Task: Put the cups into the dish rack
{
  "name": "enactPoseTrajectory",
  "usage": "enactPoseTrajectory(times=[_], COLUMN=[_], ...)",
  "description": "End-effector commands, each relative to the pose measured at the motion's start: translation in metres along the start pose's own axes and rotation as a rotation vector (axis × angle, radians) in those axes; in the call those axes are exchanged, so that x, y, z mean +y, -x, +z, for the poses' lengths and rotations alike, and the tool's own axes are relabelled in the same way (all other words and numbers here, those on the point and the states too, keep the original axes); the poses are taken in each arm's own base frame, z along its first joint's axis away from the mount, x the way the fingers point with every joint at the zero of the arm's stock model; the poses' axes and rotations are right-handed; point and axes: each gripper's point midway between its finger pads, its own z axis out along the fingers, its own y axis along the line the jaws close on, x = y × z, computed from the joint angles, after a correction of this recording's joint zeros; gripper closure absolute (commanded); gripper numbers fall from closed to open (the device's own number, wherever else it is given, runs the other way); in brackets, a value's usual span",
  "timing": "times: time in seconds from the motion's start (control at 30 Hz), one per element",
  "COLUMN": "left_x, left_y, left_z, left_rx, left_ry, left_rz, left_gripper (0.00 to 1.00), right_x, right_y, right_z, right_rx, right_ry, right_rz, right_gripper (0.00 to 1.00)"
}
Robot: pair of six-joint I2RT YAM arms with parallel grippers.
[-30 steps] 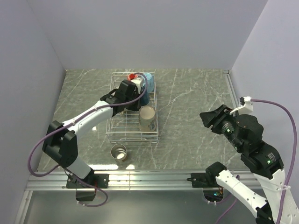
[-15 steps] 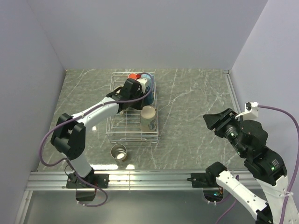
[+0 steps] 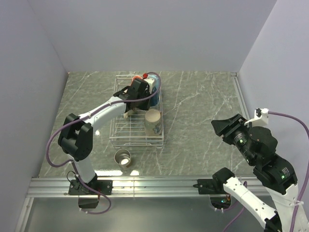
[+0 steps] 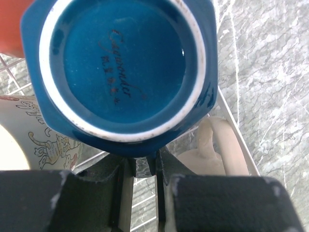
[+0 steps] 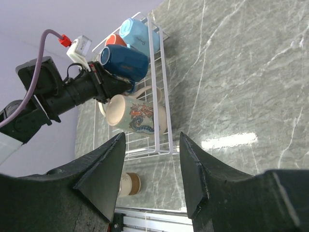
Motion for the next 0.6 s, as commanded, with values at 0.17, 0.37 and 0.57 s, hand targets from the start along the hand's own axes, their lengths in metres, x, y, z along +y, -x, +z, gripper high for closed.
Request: enactPoseTrajectory(times=[0.17,0.37,0.57], left_x=[0.018,0.021,0.022], left_y=[-0.043,-0.061,-0.059], left_z=[0.014,0.016,0.012], left_rx=[0.152,0.204,0.196], left_ry=[0.079,0.09,0.097], left_rz=[0.062,0.05,0.041], left_gripper=[0.66,0.57,0.57], right_x=[-0.01,-0.011,-0.013], right_y=[0.0,-0.002,-0.004], right_z=[-0.002,-0.001,-0.002], right_rx=[-0.025,-0.021,-0.021], right_ry=[-0.026,-0.021,-0.017], right_rz=[0.021,0.024,0.028], right_gripper=[0.44,0.44,0.44])
